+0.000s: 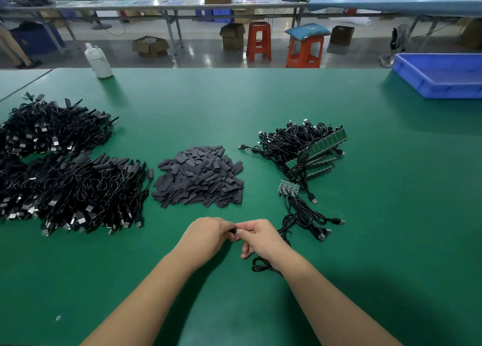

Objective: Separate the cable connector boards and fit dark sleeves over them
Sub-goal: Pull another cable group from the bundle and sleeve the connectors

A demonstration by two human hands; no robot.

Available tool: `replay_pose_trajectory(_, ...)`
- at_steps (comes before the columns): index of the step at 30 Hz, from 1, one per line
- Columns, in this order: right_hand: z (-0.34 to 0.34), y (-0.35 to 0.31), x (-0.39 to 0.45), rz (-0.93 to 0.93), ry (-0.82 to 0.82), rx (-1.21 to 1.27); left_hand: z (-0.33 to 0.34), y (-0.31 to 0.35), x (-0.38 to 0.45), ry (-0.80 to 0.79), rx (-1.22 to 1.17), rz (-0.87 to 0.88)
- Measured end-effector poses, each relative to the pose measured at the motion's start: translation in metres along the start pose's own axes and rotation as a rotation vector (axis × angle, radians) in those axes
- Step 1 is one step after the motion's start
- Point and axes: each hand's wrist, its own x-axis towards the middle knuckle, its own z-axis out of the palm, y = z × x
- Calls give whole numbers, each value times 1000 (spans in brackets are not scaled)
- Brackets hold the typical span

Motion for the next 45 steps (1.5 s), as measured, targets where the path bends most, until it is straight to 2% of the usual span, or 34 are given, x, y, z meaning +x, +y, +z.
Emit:
replay_pose_trajectory(5,-1,-2,-3,2,-23,-37,8,4,2,-3,28,55)
replay_pose_trajectory(14,-1,-4,-10,-22,-43,-51,5,25,6,-92,357,58)
replay_pose_trajectory(18,0,-5,-12,-37,-30,-65,7,22,4,-71,303,65)
replay_pose_trajectory(20,1,-5,-12,-41,4,-39,12,19,1,23,141,25)
replay_pose_trajectory(22,4,-7,-13,-45,65,24,16,21,-1,223,-140,-61)
replay_pose_trajectory(24,6,-13,-13,-68,125,184,18,26,-2,413,-485,-186)
replay_pose_trajectory(25,5,-18,-13,-75,146,325,18,28,-2,426,-660,-267)
replay_pose_trajectory(27,3,-33,-11,-79,175,672,19,34,-4,265,-1062,-352)
replay_pose_trajectory(29,-4,-48,-6,-105,205,945,19,43,-7,71,-1425,-337)
replay_pose_trajectory(30,-7,-54,-4,-123,216,1038,19,46,-9,24,-1516,-317)
replay_pose_trajectory(32,-10,-63,0,-154,205,1119,17,50,-12,32,-1515,-289)
replay_pose_trajectory(34,-12,-66,5,-182,177,1023,13,49,-11,81,-1461,-289)
replay_pose_trajectory(35,-14,-65,7,-192,187,860,8,45,-11,110,-1425,-302)
replay_pose_trajectory(36,-18,-63,9,-200,224,602,1,38,-10,152,-1372,-315)
replay_pose_trajectory(38,-35,-55,12,-221,368,-83,-18,14,-11,256,-1156,-367)
replay_pose_trajectory(40,-58,-42,11,-242,512,-519,-43,-16,-15,370,-841,-443)
replay_pose_trajectory(42,-81,-29,9,-216,644,-680,-69,-51,-22,504,-619,-520)
replay_pose_trajectory(45,-107,-15,9,-161,792,-786,-101,-105,-39,703,-411,-633)
